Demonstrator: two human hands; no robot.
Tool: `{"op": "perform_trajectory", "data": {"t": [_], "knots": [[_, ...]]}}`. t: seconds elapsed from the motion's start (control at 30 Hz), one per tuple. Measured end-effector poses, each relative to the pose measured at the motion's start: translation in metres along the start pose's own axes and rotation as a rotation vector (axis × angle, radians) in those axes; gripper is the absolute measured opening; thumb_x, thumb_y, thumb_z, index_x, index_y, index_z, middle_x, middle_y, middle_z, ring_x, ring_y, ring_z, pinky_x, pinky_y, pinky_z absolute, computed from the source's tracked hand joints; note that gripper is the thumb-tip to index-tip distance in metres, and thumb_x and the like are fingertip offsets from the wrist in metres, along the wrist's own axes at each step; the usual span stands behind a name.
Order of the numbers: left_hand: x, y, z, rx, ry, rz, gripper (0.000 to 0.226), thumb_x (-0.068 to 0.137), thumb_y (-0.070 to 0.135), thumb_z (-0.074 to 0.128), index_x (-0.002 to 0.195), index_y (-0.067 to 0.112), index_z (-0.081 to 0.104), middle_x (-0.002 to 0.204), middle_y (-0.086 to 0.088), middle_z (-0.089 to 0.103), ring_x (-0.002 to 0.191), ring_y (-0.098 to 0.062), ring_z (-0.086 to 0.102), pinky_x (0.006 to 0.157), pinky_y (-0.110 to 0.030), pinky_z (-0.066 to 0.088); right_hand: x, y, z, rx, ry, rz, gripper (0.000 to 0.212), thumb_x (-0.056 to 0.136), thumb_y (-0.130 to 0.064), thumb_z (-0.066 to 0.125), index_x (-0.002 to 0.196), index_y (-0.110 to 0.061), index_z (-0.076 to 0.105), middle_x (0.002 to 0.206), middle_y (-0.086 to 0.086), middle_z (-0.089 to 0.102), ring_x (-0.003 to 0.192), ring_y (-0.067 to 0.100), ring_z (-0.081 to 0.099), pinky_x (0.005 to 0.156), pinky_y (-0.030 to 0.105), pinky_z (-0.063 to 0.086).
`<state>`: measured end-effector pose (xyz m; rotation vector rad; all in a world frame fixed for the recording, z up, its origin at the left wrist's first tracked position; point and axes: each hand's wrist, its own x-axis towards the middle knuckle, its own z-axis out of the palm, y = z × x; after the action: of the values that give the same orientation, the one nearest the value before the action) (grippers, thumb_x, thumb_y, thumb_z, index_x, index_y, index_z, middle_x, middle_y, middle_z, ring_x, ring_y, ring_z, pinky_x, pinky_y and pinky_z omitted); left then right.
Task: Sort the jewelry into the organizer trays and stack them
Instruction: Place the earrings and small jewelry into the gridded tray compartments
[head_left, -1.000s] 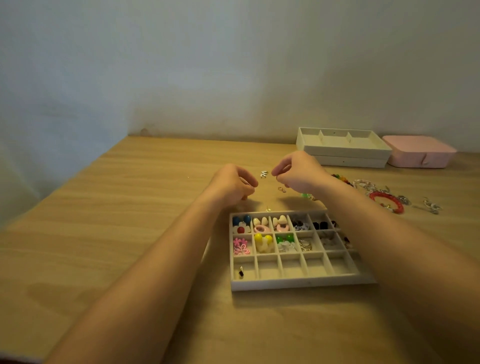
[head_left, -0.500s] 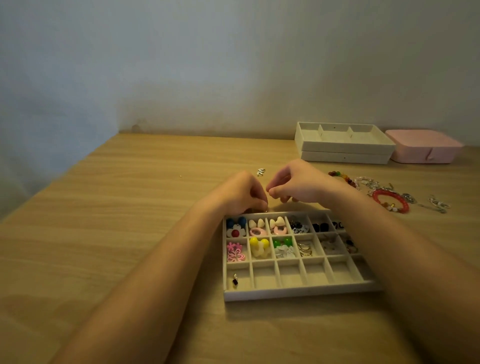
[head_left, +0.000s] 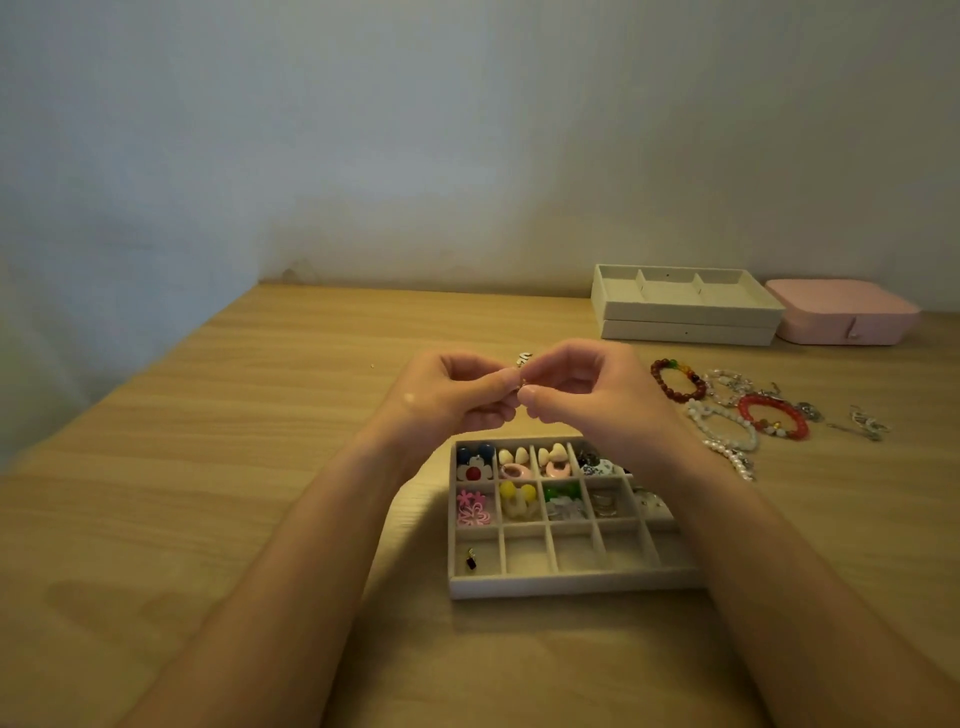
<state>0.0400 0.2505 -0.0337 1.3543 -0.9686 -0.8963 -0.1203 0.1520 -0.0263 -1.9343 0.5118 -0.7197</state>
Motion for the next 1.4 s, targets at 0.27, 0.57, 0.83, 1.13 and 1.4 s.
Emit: {"op": "perform_trajectory", "data": {"t": [0.27,0.57,0.83,1.13,1.4], "knots": [[-0.007,-0.002,-0.001,-0.363,-0.111,-0.093,0.026,0.089,0.003,0.066,0.113,-0.004,0.071,0.094,-0.016,0.072,0.081,-0.018,0.070,0.070,-0.021,0.060,-0.004,0.003,0.004,0.062,0.102,0.002,0.012,0.091,-0.016,0.074,0.102,-0.010,0.074,0.087,0.003,0.077,0.080,0.019,0.074,0.073,0.032,0.063],[-0.014,0.002,0.007,-0.257,0.098,0.126,0.031,0.074,0.016,0.077,0.103,0.007,0.072,0.100,-0.016,0.073,0.087,-0.024,0.071,0.070,-0.025,0.059,-0.006,0.001,0.020,0.794,0.078,0.398,0.026,0.081,-0.024,0.075,0.105,-0.015,0.071,0.084,0.001,0.071,0.072,0.013,0.062,0.061,0.027,0.051],[-0.013,-0.002,0.010,-0.122,0.128,0.195,0.017,0.087,0.006,0.073,0.103,0.009,0.075,0.100,-0.011,0.075,0.095,-0.025,0.072,0.076,-0.027,0.058,-0.006,0.008,0.020,0.685,0.056,0.409,0.023,0.087,-0.023,0.075,0.108,-0.015,0.074,0.088,0.001,0.073,0.075,0.014,0.061,0.061,0.026,0.049],[-0.012,-0.004,0.008,-0.139,0.047,0.152,0.014,0.088,0.003,0.070,0.100,0.010,0.073,0.096,-0.010,0.074,0.092,-0.024,0.070,0.077,-0.028,0.057,-0.006,0.009,0.017,0.651,0.058,0.348,0.031,0.071,-0.016,0.082,0.101,-0.014,0.073,0.090,0.004,0.074,0.078,0.019,0.069,0.066,0.028,0.057],[-0.012,0.001,-0.002,-0.087,0.069,0.092,0.031,0.078,0.014,0.079,0.104,0.007,0.064,0.094,-0.012,0.072,0.085,-0.025,0.070,0.076,-0.033,0.057,-0.007,0.007,0.024,0.190,0.150,0.045,0.015,0.093,-0.023,0.072,0.107,-0.025,0.075,0.094,-0.006,0.077,0.087,0.014,0.074,0.074,0.026,0.062]]}}
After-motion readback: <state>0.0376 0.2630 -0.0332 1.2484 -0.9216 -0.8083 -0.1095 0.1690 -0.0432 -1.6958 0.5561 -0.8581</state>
